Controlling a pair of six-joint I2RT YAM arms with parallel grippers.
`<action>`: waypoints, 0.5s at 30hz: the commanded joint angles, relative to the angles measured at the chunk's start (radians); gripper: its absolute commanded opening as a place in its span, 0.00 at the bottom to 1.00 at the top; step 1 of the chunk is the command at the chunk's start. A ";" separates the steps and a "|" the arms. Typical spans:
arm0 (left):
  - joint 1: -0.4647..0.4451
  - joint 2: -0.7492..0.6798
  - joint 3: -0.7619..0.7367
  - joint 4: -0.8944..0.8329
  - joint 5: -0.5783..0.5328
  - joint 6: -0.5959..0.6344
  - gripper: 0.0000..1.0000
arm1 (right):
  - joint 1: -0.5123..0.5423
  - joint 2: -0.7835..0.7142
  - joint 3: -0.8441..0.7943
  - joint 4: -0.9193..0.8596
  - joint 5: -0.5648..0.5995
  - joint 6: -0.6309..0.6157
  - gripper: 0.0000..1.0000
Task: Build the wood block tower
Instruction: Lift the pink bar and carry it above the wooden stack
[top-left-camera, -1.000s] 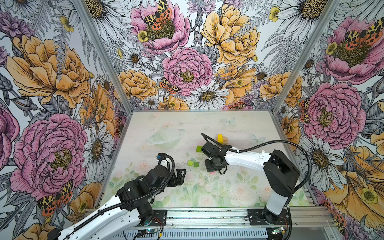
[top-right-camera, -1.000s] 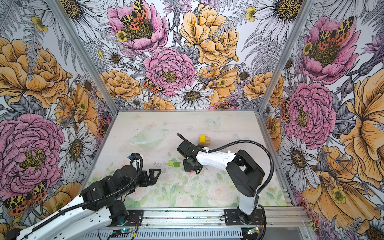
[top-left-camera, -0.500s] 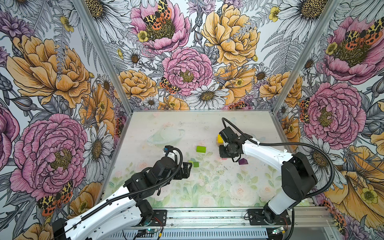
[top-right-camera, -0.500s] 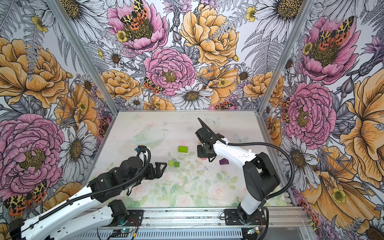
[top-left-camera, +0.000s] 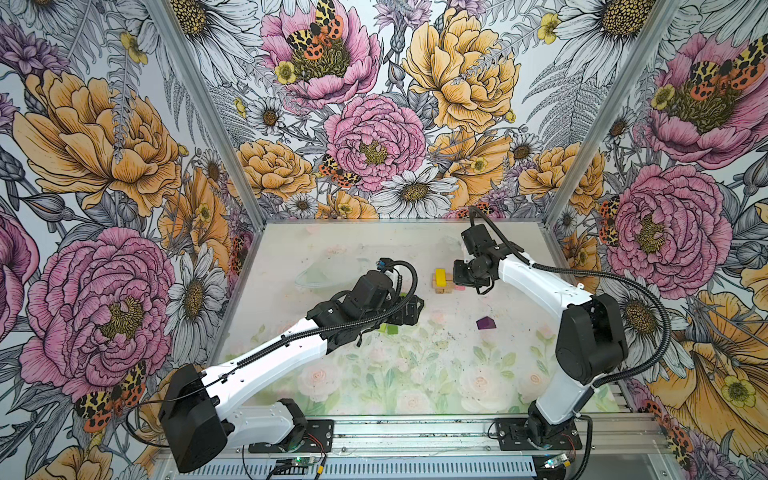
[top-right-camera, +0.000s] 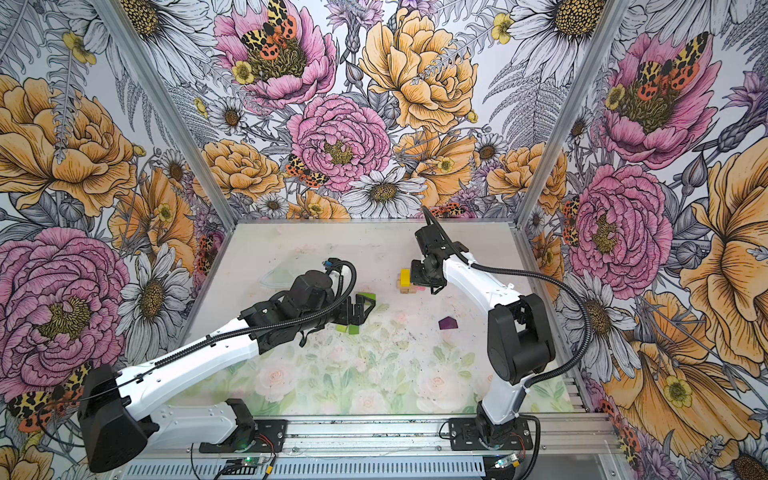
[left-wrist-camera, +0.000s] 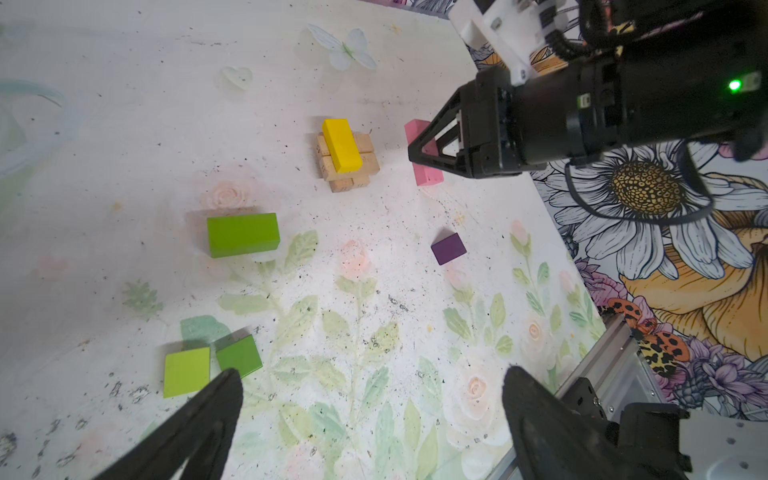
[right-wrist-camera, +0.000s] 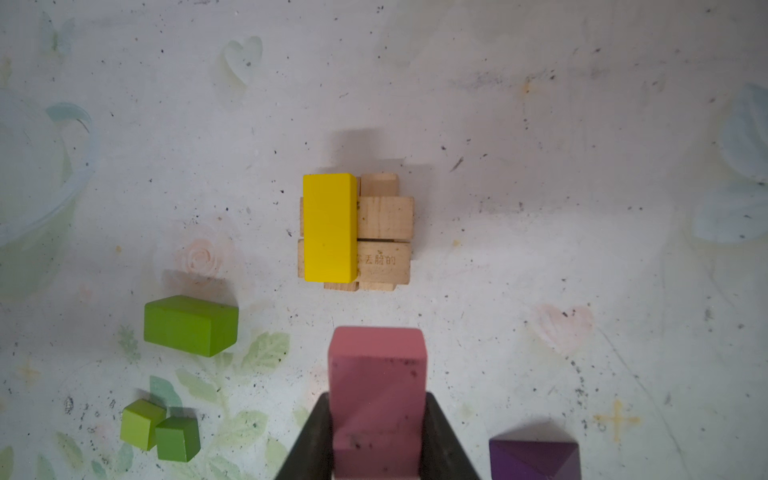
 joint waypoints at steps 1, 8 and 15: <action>0.026 0.015 0.036 0.042 0.056 0.040 0.99 | -0.024 0.065 0.059 -0.005 -0.045 -0.027 0.29; 0.064 0.013 0.031 0.047 0.074 0.038 0.99 | -0.061 0.161 0.125 -0.008 -0.072 -0.049 0.29; 0.081 0.009 0.014 0.054 0.072 0.028 0.99 | -0.063 0.222 0.180 -0.011 -0.090 -0.067 0.30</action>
